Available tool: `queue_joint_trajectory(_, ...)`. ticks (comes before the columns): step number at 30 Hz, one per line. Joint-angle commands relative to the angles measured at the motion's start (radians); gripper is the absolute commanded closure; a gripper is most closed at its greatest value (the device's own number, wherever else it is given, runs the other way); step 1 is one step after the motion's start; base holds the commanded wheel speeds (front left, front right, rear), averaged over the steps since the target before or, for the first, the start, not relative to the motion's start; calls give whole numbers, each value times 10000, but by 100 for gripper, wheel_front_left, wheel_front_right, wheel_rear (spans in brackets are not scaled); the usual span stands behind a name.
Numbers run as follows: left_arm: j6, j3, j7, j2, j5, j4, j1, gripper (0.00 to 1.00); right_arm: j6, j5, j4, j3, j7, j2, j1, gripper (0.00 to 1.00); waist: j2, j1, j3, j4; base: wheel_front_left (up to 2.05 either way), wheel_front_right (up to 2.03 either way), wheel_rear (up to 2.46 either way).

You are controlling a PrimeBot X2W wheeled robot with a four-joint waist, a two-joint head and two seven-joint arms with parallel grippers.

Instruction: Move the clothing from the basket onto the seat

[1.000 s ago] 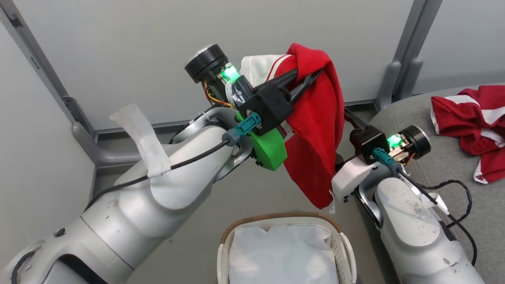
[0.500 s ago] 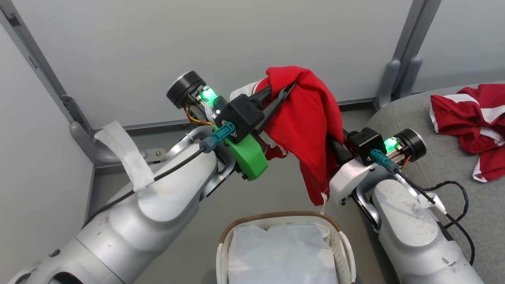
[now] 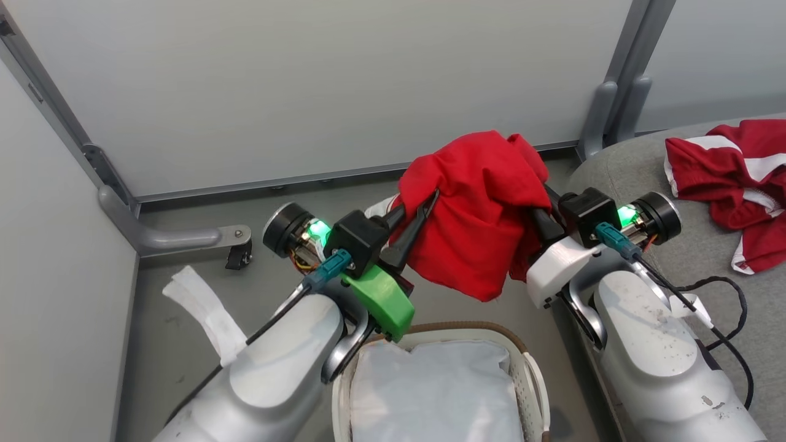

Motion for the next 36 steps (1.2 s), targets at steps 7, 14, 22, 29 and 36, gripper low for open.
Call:
queue_joint_trajectory(7,88,1005,-25,-237,516,-245,1562,0,-14,-14,-156,-408,-21,-179,143,100,0,0,116,-116,0,0,0)
queue_joint_trajectory(14,-99,1915,-19,-473,869,-78,2667,0,-14,-105,-335,-728,-21,-233,205,100,0,0,268,-244,0,0,0)
queue_joint_trajectory(22,-202,2708,-19,-694,1274,-118,3460,0,-14,-150,-492,-980,-20,-251,387,100,0,0,375,-389,0,0,0)
queue_joint_trajectory(29,-323,3038,-20,-770,1534,-150,3803,0,-14,-163,-536,-1098,-20,-260,486,100,0,0,404,-543,0,0,0)
queue_joint_trajectory(36,-299,3001,-20,-780,1348,-491,4099,0,-14,-149,-663,-1014,-20,-218,380,100,0,0,527,-1228,0,0,0)
